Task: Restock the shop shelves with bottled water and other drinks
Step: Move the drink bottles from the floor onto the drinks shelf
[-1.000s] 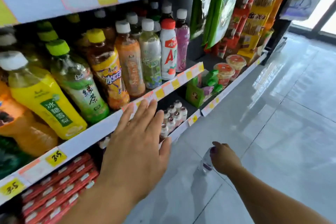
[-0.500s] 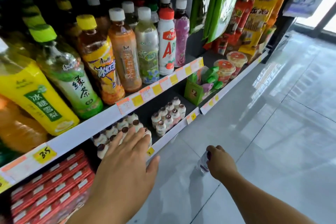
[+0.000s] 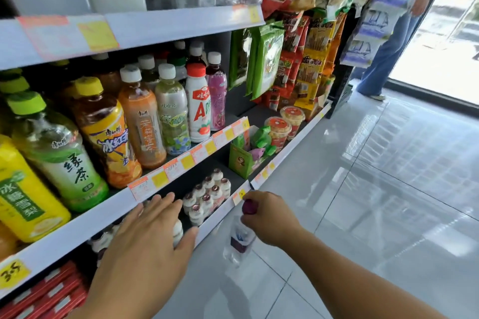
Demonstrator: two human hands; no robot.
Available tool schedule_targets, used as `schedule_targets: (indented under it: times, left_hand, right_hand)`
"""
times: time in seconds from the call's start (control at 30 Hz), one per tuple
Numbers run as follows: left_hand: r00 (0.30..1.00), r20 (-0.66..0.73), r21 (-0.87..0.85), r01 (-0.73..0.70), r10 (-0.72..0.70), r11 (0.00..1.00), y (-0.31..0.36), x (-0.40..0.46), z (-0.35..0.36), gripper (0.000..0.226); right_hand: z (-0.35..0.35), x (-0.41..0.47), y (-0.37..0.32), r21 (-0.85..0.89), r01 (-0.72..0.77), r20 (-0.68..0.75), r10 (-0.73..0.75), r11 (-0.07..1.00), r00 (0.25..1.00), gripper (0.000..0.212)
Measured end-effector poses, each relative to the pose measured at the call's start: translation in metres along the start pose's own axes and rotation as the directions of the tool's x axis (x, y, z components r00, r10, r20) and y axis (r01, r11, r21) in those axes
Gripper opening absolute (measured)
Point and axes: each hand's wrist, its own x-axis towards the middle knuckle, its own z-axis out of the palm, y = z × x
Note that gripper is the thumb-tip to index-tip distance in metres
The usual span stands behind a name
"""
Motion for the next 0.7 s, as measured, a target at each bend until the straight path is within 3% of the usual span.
schedule_targets:
  times: [0.07, 0.27, 0.4, 0.57, 0.7]
  left_hand:
    - [1.0, -0.018, -0.027, 0.009, -0.009, 1.0, 0.007, 0.002, -0.012, 0.064]
    - [0.996, -0.084, -0.119, -0.02, 0.01, 0.993, 0.031, 0.004, -0.055, 0.073]
    - [0.99, -0.139, -0.327, -0.015, -0.032, 0.945, 0.051, 0.002, -0.091, 0.076]
    - [0.989, -0.145, -0.681, -0.076, -0.033, 0.728, 0.064, 0.009, -0.125, 0.065]
    - [0.997, -0.076, -0.835, -0.066, 0.003, 0.546, 0.073, 0.008, -0.151, 0.079]
  right_hand:
    - [-0.029, -0.009, -0.028, 0.03, 0.089, -0.056, -0.087, 0.996, 0.995, 0.041]
    - [-0.12, -0.048, -0.113, 0.119, 0.322, -0.307, -0.274, 0.939, 0.911, 0.04]
    - [-0.171, -0.076, -0.162, 0.197, 0.442, -0.451, -0.319, 0.875, 0.834, 0.037]
    - [-0.211, -0.093, -0.203, 0.263, 0.514, -0.556, -0.306, 0.817, 0.772, 0.04]
    - [-0.236, -0.101, -0.223, 0.277, 0.533, -0.59, -0.296, 0.799, 0.751, 0.029]
